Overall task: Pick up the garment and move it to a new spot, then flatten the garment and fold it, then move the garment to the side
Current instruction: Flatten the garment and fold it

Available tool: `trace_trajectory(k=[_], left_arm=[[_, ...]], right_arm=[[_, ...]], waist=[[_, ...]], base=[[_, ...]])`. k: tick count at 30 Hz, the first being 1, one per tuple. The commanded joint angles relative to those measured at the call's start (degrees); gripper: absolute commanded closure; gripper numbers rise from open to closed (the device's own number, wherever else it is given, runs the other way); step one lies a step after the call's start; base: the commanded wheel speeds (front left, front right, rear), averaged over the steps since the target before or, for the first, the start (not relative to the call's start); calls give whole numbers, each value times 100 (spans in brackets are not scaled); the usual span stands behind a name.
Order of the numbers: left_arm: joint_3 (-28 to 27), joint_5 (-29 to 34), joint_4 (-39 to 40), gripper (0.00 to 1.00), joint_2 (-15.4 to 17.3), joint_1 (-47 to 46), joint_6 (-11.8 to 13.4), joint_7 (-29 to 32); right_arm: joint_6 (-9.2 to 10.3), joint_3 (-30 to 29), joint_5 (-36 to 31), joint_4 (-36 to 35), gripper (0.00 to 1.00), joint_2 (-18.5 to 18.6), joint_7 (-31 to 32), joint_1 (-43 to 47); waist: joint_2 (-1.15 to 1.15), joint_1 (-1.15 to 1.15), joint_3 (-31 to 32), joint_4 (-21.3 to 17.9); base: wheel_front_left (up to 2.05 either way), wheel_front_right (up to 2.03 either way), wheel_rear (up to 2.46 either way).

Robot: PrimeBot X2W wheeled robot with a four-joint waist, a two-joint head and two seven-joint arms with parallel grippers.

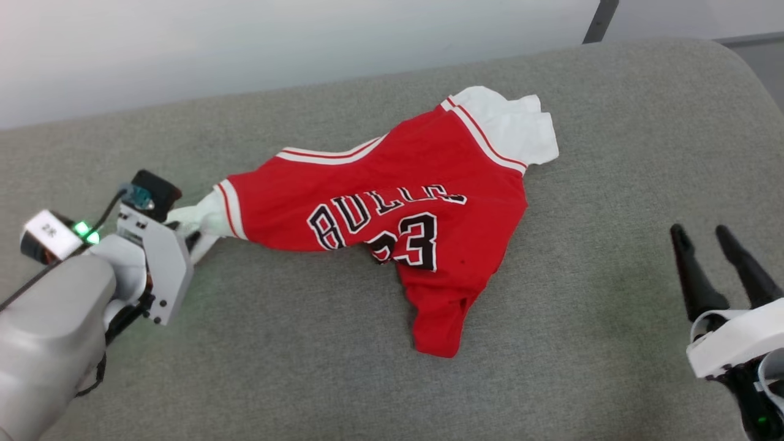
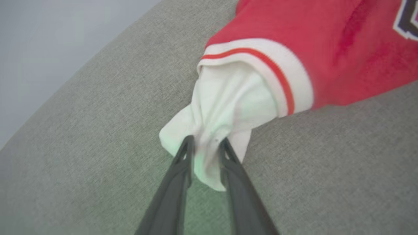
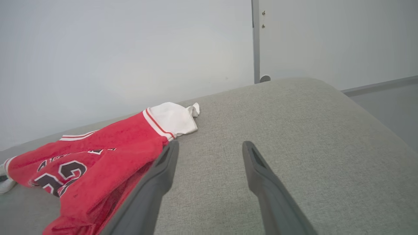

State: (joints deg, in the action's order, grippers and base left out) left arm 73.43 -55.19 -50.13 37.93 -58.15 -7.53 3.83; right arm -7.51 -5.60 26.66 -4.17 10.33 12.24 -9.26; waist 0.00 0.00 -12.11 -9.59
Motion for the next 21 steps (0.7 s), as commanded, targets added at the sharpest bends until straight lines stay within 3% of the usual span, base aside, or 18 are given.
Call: trace_trajectory(k=[1, 7, 13, 16, 21], left_arm=[[-4, -103, -47, 0, 10, 92, 13, -81], [-221, -496, -54, 0, 6, 294, 13, -976], [-802, -1014, 286, 0, -334, 862, 148, -1821], [-1172, -1051, 811, 0, -553, 1266, 430, -1896], [-2538, -467, 2209, 0, -921, 2343, 1101, -1890]], right_arm=[[4, 62, -24, 5, 0, 29, 44, 63], [4, 473, 24, 41, 0, 244, 450, 189], [4, 1051, 309, 90, 0, 850, 1387, 84], [4, 1195, 522, 179, 0, 1200, 1969, -79], [4, 1606, 974, 300, 0, 1640, 3053, -482]], waist=[[0, 0, 68, 67], [0, 0, 258, 335], [0, 0, 393, 698], [0, 0, 413, 895], [0, 0, 337, 1227]], base=[[0, 0, 0], [0, 0, 0], [0, 0, 0], [0, 0, 0], [0, 0, 0]])
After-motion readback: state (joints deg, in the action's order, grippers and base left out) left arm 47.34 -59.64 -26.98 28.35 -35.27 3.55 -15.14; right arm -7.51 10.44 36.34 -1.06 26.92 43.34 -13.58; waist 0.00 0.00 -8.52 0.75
